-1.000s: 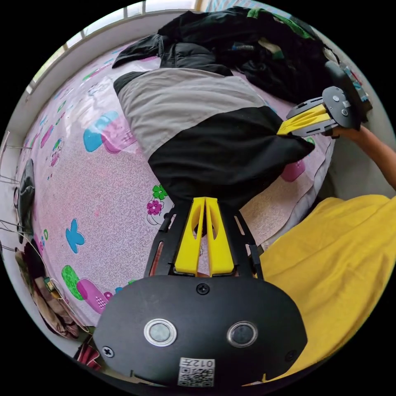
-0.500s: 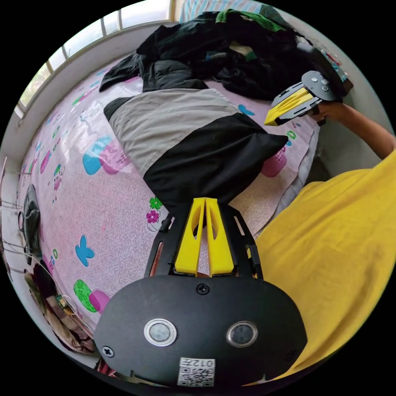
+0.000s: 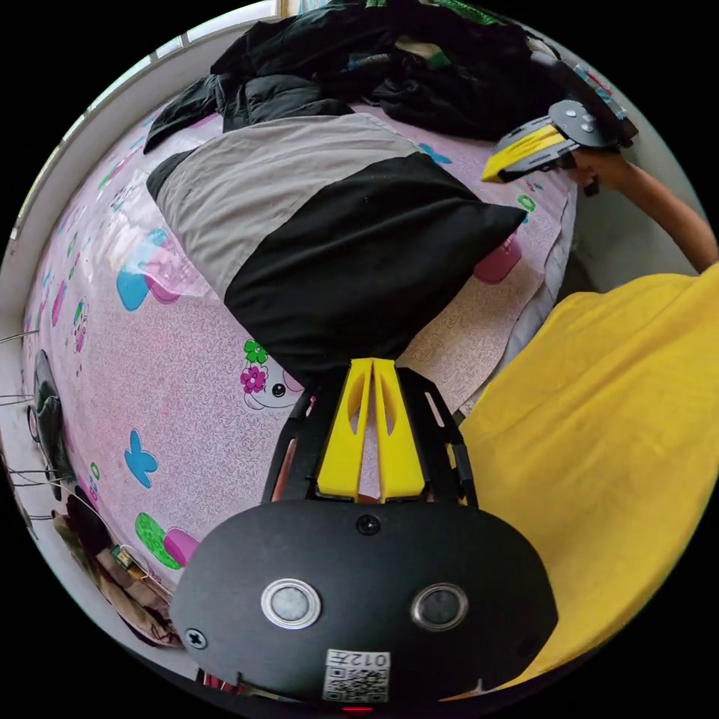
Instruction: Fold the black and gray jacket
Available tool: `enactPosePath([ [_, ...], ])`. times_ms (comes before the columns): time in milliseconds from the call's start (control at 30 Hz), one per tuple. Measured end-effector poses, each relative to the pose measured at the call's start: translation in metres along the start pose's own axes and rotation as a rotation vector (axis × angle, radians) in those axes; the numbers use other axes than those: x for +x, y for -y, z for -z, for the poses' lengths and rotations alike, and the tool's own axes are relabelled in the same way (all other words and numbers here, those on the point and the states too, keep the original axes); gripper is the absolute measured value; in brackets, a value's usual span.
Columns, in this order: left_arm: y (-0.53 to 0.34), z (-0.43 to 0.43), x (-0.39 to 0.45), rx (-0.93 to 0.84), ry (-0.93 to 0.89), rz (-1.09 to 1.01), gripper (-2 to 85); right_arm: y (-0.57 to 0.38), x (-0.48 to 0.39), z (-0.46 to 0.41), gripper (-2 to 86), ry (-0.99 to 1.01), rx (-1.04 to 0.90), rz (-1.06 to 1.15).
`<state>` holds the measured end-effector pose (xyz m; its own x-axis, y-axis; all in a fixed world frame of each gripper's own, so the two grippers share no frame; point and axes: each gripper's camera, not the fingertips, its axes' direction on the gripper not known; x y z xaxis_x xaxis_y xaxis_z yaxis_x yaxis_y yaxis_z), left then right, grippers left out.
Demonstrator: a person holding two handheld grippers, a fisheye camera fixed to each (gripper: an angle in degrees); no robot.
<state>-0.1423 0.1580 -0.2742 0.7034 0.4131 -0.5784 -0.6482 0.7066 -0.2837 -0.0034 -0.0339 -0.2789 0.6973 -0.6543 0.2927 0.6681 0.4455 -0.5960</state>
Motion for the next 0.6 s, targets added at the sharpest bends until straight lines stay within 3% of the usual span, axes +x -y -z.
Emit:
enactPosePath([
  [133,0.024,0.018,0.003,0.112,-0.024,-0.069,-0.2,0.041,0.009,0.018,0.0,0.057,0.134,-0.008],
  [333,0.055,-0.026,0.025,-0.065,0.023,-0.255,-0.2,0.130,0.004,0.024,0.0,0.085,0.207,0.062],
  [433,0.052,-0.029,0.021,-0.055,0.027,-0.220,-0.2,0.171,0.007,0.026,0.0,0.110,0.215,0.069],
  [600,0.028,0.021,-0.018,0.175,-0.136,-0.017,-0.2,0.225,0.017,0.017,0.0,0.139,0.185,0.052],
])
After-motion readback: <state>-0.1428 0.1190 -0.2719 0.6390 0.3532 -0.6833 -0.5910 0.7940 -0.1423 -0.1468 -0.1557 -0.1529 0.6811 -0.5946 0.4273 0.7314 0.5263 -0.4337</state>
